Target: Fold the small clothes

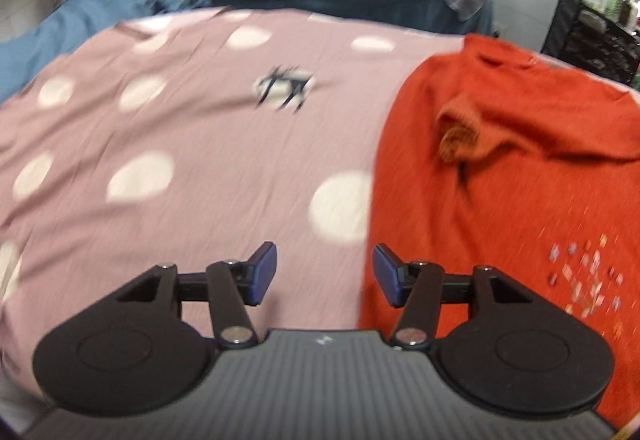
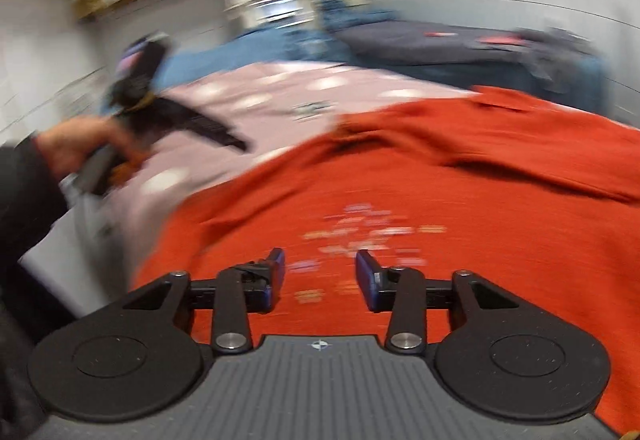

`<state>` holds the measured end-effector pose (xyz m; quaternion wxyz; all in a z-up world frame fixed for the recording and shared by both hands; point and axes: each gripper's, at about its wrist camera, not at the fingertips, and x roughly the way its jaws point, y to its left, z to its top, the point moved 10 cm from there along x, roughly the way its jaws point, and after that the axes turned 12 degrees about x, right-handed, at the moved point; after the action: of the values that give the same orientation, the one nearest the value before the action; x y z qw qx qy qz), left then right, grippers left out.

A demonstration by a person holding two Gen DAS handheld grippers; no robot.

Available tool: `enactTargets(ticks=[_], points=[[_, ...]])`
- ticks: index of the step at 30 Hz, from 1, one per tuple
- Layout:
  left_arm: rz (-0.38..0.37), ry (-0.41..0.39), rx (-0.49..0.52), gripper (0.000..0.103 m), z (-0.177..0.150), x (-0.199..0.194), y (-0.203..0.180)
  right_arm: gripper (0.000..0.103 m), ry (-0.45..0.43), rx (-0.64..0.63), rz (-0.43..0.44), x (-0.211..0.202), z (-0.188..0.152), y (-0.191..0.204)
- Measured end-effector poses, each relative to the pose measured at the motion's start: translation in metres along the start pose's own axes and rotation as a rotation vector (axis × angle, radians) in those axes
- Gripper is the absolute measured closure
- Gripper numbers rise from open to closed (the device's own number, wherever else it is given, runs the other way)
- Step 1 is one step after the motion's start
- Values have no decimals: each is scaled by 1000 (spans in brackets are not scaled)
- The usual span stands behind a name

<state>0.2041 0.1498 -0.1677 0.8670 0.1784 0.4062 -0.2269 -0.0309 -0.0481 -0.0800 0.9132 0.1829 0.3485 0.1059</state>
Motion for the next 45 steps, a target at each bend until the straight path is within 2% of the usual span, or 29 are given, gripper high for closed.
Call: enactTargets(ticks=[3, 6, 9, 10, 13, 15, 17, 20, 22, 23, 25, 27, 28, 29, 31, 33, 35, 36, 38, 40, 41, 43, 45], points=[[4, 11, -50, 50, -15, 0, 7, 41, 107, -39, 171, 23, -14, 43], [-6, -15, -87, 50, -11, -4, 10, 43, 260, -117, 217, 52, -40, 72], [-17, -54, -92, 40, 3, -14, 7, 44, 392, -175, 224, 72, -66, 89], [-22, -68, -91, 39, 7, -16, 5, 48, 420, -187, 219, 77, -73, 93], [-16, -87, -82, 39, 13, -20, 4, 94, 424, -225, 264, 84, -77, 112], [34, -111, -93, 39, 16, -27, 14, 95, 391, -219, 333, 84, -67, 129], [148, -168, -132, 39, 21, -45, 40, 96, 332, -168, 402, 86, -43, 143], [346, -271, -262, 39, 22, -83, 92, 96, 188, -37, 516, 84, 18, 166], [436, -320, -361, 39, 17, -105, 126, 96, 75, 104, 609, 76, 69, 173], [467, -322, -403, 39, 13, -112, 141, 96, 14, 187, 654, 69, 94, 171], [497, -270, -446, 38, 2, -114, 162, 96, -88, 380, 735, 57, 139, 152], [480, -242, -445, 38, -3, -108, 166, 96, -214, 572, 762, 42, 178, 109], [456, -236, -429, 38, -3, -104, 161, 96, -287, 660, 751, 33, 194, 79], [435, -224, -410, 38, -3, -97, 154, 96, -377, 749, 704, 20, 206, 40], [389, -200, -384, 38, -2, -78, 135, 96, -553, 916, 552, -2, 212, -42], [306, -195, -362, 38, 5, -59, 108, 95, -703, 1047, 326, -31, 193, -125], [195, -209, -315, 38, 15, -43, 70, 95, -773, 1130, 86, -53, 156, -190], [143, -214, -277, 38, 23, -35, 50, 95, -783, 1205, 9, -60, 132, -217], [52, -227, -197, 38, 39, -21, 9, 93, -773, 1344, -80, -61, 85, -256], [-26, -232, -131, 38, 54, -7, -30, 82, -715, 1405, -230, -58, 46, -274], [-54, -238, -106, 38, 62, 0, -48, 69, -668, 1380, -285, -53, 35, -271], [-97, -243, -81, 38, 76, 15, -73, 51, -592, 1322, -292, -43, 25, -257], [-130, -251, -111, 38, 91, 30, -83, 49, -560, 1252, -242, -44, 21, -244]])
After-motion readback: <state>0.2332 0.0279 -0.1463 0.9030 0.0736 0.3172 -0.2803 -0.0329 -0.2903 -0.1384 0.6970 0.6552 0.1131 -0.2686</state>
